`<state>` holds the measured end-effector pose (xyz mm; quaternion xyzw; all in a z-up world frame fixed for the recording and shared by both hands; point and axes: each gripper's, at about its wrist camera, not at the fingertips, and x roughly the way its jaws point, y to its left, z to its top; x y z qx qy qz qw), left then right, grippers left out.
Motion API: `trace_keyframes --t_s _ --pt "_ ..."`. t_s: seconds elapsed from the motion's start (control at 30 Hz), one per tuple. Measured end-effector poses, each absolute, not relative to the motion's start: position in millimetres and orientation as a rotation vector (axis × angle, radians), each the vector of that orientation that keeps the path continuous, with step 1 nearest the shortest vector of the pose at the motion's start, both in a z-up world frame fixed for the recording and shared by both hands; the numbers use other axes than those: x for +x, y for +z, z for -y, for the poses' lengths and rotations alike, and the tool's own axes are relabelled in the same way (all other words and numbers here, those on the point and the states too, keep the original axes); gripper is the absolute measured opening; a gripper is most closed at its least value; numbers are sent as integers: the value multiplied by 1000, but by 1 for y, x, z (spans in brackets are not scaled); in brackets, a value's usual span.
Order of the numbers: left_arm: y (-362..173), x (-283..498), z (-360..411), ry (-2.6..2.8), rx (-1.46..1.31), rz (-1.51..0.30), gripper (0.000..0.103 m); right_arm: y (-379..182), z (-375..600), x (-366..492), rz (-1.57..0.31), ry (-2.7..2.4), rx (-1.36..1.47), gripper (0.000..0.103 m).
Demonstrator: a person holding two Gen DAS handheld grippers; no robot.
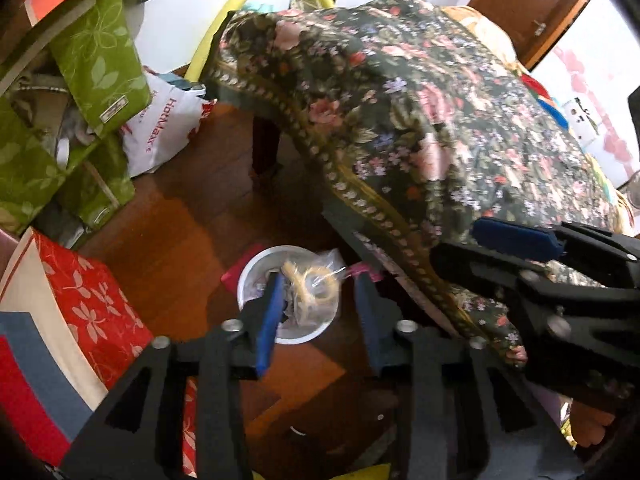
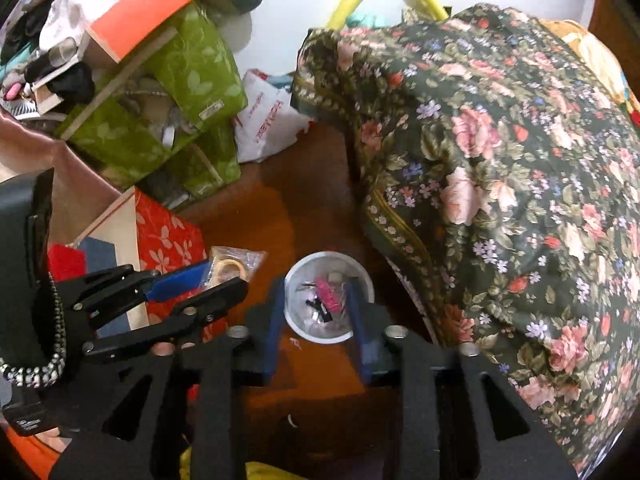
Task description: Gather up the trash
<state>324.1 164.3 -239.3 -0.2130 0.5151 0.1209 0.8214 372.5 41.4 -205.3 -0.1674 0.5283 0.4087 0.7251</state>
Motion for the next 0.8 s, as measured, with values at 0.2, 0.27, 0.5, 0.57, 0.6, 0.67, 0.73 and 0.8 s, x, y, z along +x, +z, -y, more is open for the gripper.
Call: trace_keyframes --t_s 0.2,0.27,0.5,0.57,0.6,0.67,0.73,0.8 --pt "-235 324 -166 285 -400 -1112 40 -203 -35 374 -1136 896 -366 49" --pt "-221 324 -160 288 -351 -1094 40 -196 -22 373 -1110 872 -350 49" --pt "-143 309 -123 215 -246 -924 40 -132 46 352 -922 742 -240 49" --pt "-115 299 -107 179 -217 -857 40 -106 70 337 -847 694 -192 49" --pt "-100 293 -98 161 -199 -821 40 -93 83 329 -806 671 -172 49" --pt "-70 277 -78 121 -164 -743 40 -64 111 305 -709 595 -127 49" --pt "-49 262 -62 84 -141 -685 40 -44 129 285 -637 537 -94 49" --pt "-26 243 -43 45 -109 -617 40 -25 147 262 -574 473 -61 49"
